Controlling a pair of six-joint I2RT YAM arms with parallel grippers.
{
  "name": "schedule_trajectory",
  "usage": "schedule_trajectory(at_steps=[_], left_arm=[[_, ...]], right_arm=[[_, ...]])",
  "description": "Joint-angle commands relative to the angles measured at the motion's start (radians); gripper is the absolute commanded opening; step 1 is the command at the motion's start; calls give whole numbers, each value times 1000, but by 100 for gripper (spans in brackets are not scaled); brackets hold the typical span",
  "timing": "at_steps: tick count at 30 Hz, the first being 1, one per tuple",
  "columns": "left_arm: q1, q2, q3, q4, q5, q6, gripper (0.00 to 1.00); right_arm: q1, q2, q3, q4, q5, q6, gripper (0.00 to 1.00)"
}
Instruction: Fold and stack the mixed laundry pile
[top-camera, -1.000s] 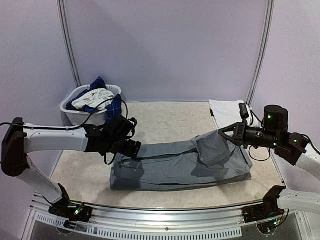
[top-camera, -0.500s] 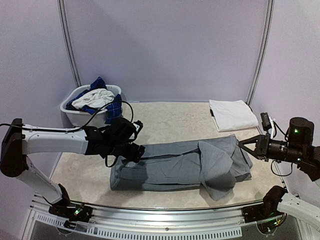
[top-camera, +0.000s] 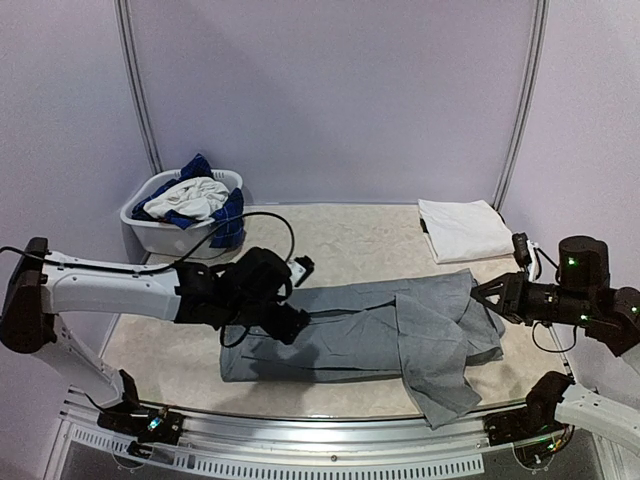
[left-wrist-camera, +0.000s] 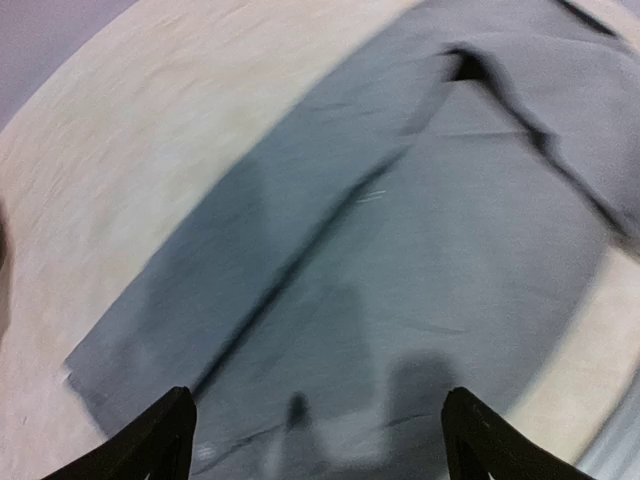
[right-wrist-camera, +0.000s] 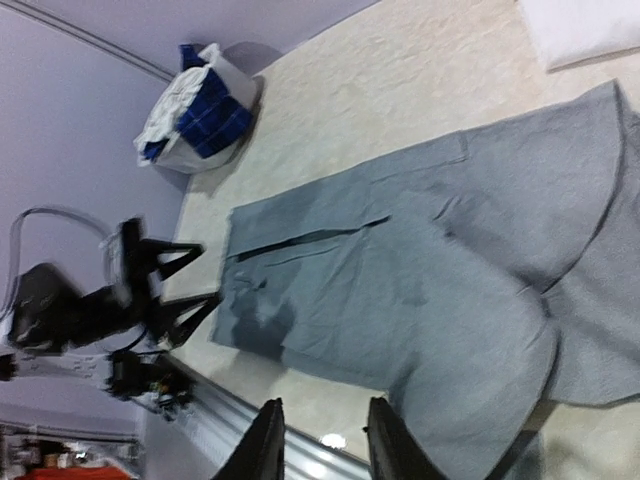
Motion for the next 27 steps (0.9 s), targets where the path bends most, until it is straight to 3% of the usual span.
schedule_trajectory(at_steps=[1, 5, 10, 13, 20, 27], left_arm=[[-194, 65, 102, 44, 68, 101, 87], [-347, 172, 196, 96, 173, 175, 87], [-452, 370, 357, 135, 254, 225, 86], [-477, 451, 420, 204, 306, 235, 87], [-500, 595, 530, 367, 248, 254, 88], [-504, 697, 645, 375, 181, 286, 84]], right_arm=[[6, 71, 55, 5, 207, -37, 31], [7, 180, 128, -6, 349, -87, 32], [-23, 282, 199, -8, 395, -136, 33], [-63, 286, 214, -6, 381, -159, 33], [-101, 279, 190, -4, 342, -182, 33], [-116, 254, 153, -5, 334, -194, 33]])
